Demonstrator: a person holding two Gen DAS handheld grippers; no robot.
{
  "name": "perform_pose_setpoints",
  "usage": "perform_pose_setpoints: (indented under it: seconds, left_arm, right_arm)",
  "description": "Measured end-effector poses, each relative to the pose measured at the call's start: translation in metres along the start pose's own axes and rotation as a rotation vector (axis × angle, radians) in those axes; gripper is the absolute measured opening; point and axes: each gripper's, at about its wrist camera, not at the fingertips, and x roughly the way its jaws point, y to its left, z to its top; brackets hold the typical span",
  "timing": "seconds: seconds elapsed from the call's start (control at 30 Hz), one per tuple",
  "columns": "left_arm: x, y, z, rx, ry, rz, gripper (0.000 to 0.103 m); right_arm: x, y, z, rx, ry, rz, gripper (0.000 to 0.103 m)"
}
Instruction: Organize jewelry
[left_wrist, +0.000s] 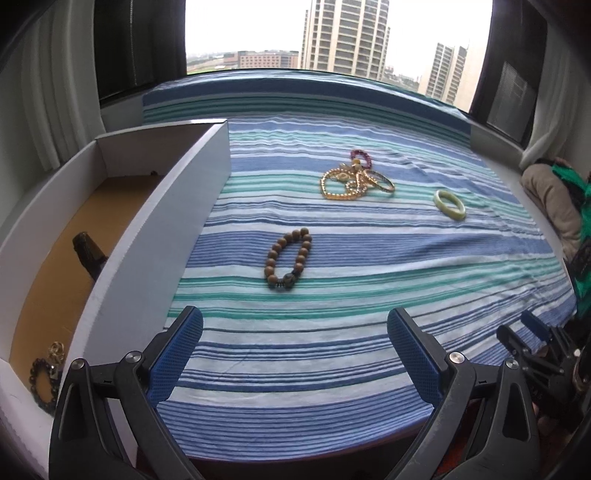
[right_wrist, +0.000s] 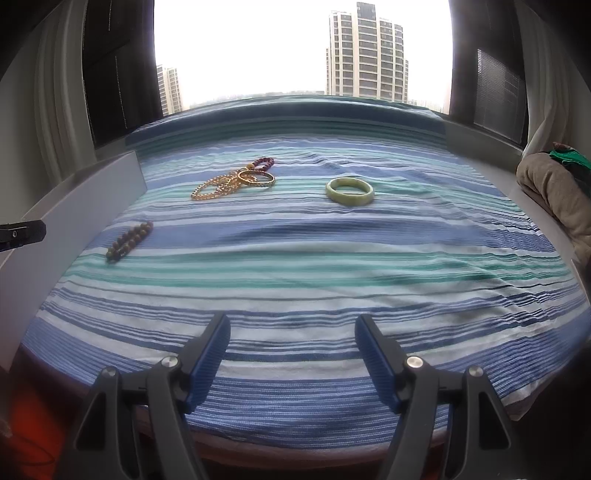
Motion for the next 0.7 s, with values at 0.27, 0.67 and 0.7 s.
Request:
perform_pose_setpoints:
  seconds: [0.27,0.67,0.7]
  left_arm:
    - [0.012,0.040,0.055,-0.181,0.074,-0.192,0.100]
    - [0.108,-0.002,0.039,0.128,0.165,-0.003,0.074]
    - [0.111,-0.003,0.036,0.147,0.161,-0.010,0.072]
  right_arm:
    - [-0.004,-0.010,-0.004,0.035,-0.010,0.002,0.072]
    - [-0.008,-0.009,-0.007,0.031,-0.004,0.011,0.072]
    - [-0.009,-0.010,-0.009,0.031,-0.002,0.010,0.072]
